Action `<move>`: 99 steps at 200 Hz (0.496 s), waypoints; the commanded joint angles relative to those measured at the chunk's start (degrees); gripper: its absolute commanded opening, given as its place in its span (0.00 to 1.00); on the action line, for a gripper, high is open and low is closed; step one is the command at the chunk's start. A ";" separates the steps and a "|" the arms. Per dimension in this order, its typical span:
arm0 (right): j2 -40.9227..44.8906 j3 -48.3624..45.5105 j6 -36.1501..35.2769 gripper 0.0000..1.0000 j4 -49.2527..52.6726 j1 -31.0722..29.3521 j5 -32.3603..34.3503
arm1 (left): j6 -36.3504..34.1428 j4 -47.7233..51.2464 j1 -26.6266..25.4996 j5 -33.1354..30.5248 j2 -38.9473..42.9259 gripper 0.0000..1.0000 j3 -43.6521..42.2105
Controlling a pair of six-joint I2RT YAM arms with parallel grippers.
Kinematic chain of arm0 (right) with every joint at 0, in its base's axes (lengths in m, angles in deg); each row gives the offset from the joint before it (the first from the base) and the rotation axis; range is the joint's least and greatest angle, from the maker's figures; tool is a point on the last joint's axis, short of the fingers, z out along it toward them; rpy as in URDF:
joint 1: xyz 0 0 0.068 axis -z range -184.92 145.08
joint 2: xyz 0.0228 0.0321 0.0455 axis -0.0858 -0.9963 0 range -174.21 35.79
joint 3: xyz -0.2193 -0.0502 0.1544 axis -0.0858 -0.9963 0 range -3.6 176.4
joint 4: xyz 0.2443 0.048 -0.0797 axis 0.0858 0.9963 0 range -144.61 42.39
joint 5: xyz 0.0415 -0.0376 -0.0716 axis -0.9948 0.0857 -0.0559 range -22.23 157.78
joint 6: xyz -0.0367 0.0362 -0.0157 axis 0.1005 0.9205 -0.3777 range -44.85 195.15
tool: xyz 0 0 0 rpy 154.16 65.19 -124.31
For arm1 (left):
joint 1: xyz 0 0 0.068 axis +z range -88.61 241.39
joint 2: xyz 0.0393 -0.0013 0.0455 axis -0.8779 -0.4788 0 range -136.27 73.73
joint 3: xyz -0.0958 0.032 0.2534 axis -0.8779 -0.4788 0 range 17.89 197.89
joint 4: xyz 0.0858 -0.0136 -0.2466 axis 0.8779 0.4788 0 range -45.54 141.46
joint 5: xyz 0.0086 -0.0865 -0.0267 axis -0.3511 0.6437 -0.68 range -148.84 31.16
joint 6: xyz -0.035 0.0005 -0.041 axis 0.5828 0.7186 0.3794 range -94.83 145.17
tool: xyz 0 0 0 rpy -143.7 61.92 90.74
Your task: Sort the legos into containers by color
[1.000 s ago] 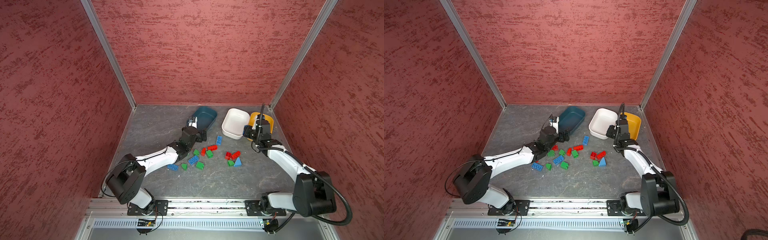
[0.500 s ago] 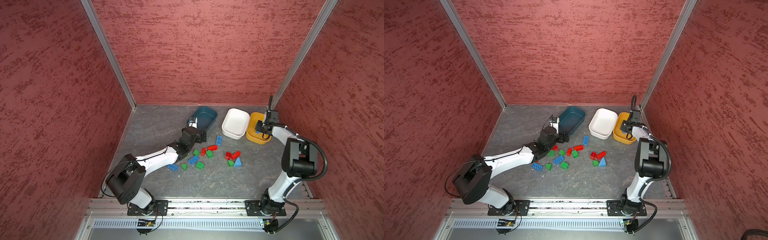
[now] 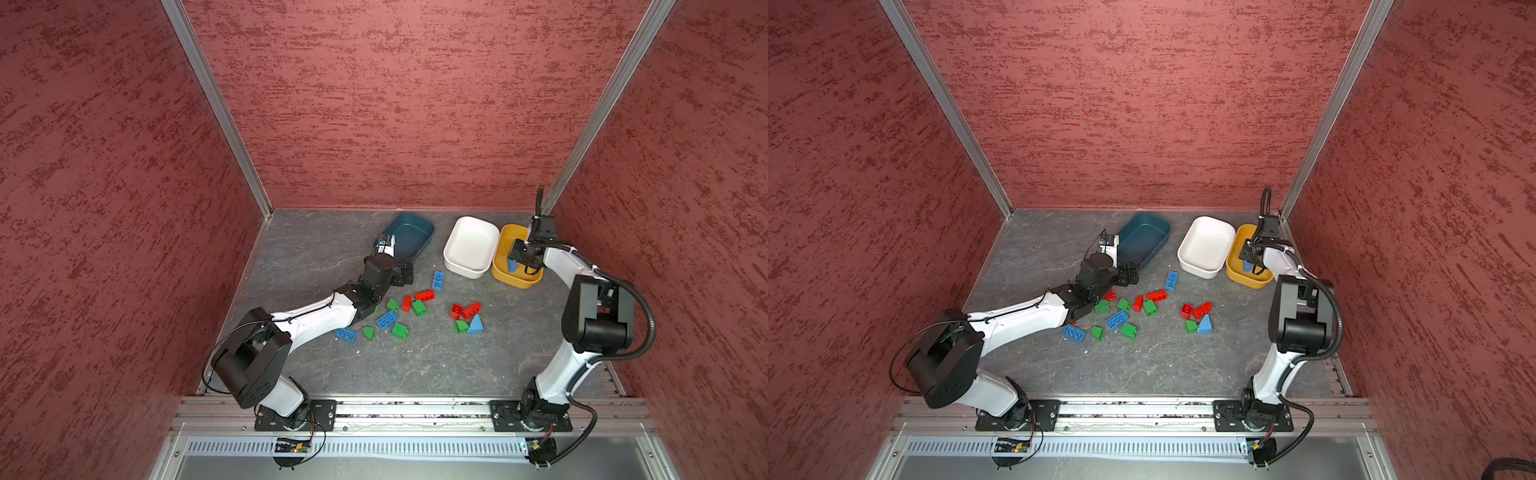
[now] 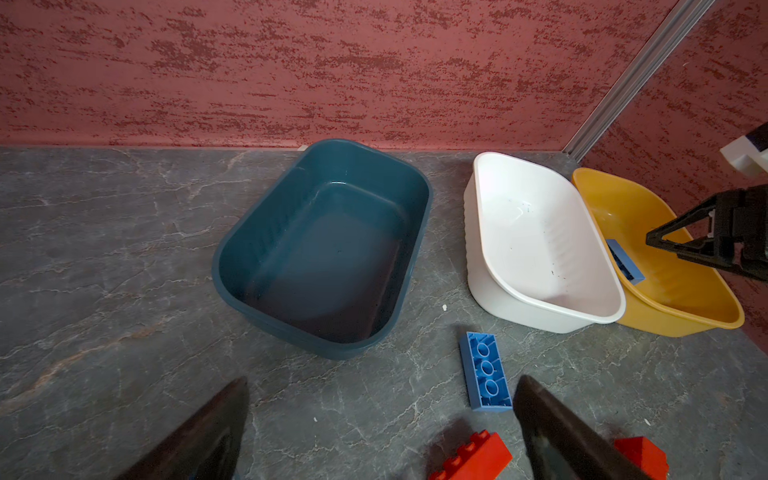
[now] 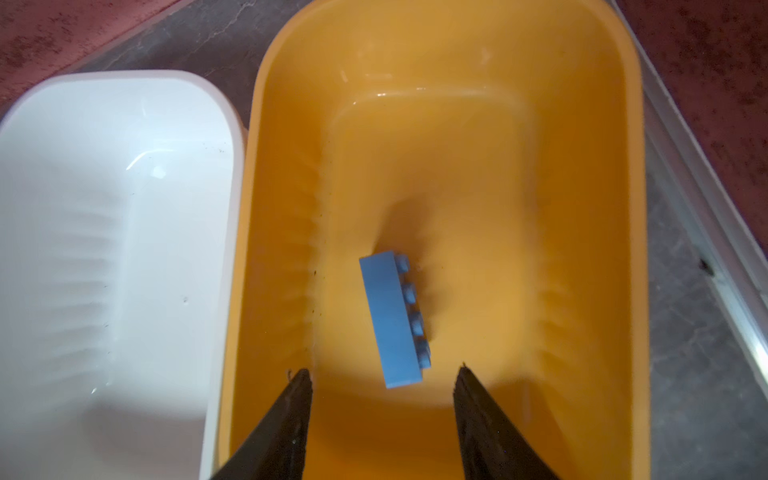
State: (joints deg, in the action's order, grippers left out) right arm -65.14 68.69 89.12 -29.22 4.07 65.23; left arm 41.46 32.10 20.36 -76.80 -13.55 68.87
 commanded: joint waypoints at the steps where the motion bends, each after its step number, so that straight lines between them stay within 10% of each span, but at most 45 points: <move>1: 7.11 -4.12 2.48 0.61 1.11 -1.47 -4.21 | 1.64 1.40 0.26 1.81 -1.15 0.99 2.15; 40: 20.25 -14.73 6.46 0.64 4.33 -4.99 -6.76 | 4.95 3.75 0.39 3.92 -2.37 1.00 3.31; 99: 28.68 -25.57 9.92 0.65 14.83 -12.74 -14.64 | -0.43 15.49 -0.80 26.74 -6.93 0.99 10.13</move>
State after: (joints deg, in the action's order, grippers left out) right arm -38.67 46.77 96.32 -20.42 -5.35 55.04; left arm 44.46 40.87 21.40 -59.75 -18.97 76.74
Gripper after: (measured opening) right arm 0.647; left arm 0.994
